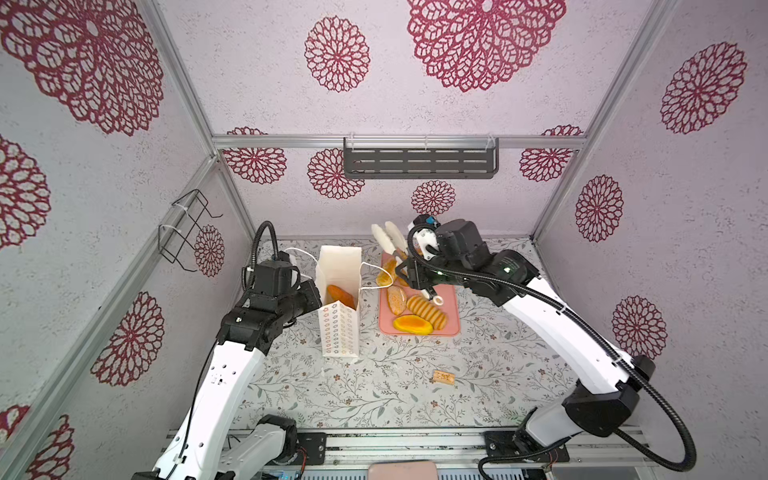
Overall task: Place the fake bread into the paper bag
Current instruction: 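Move the empty tongs back over the pink tray with the right gripper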
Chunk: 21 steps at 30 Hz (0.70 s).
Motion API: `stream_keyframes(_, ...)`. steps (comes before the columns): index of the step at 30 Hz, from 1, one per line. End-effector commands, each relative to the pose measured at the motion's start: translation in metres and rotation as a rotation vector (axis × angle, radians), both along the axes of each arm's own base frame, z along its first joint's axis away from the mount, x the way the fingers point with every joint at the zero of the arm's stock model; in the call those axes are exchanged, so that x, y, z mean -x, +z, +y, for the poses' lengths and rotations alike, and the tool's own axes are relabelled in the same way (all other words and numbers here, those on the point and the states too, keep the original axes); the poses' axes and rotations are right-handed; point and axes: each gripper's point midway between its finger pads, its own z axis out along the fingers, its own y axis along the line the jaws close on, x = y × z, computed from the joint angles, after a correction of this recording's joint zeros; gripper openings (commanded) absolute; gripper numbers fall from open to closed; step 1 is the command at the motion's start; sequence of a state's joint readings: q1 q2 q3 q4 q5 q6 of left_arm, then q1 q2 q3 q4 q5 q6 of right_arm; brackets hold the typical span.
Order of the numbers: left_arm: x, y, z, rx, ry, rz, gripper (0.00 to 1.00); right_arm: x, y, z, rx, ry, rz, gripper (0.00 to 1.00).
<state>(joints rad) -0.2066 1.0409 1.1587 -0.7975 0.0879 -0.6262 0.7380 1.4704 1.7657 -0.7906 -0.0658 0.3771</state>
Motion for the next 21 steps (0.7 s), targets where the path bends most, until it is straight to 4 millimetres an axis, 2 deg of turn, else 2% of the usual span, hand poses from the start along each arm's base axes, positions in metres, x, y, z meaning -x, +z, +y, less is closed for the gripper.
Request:
stream_keyframes(1,-0.002,0.000,0.002,-0.005,0.004,-0.017,0.20,-0.005,0.002,-0.036,-0.014,-0.086,-0.011,0.44)
stream_keyframes(4,-0.003,0.000,0.003,-0.009,0.005,-0.018,0.23,-0.006,-0.020,-0.060,-0.009,-0.134,0.048,0.44)
stream_keyframes(6,-0.003,-0.001,0.002,-0.009,0.005,-0.017,0.27,-0.005,-0.042,-0.073,0.016,-0.160,0.101,0.44)
stream_keyframes(11,-0.004,-0.001,0.003,-0.011,0.007,-0.016,0.41,0.002,-0.095,-0.086,0.083,-0.185,0.211,0.44)
stream_keyframes(13,-0.004,-0.001,0.004,-0.016,0.012,-0.016,0.47,0.003,-0.109,-0.089,0.100,-0.191,0.237,0.44)
stream_keyframes(16,-0.003,-0.002,0.005,-0.021,0.015,-0.011,0.51,-0.002,-0.122,-0.088,0.100,-0.198,0.262,0.44)
stream_keyframes(21,0.001,-0.004,0.008,-0.036,0.022,-0.006,0.56,-0.021,-0.129,-0.085,0.074,-0.214,0.281,0.46)
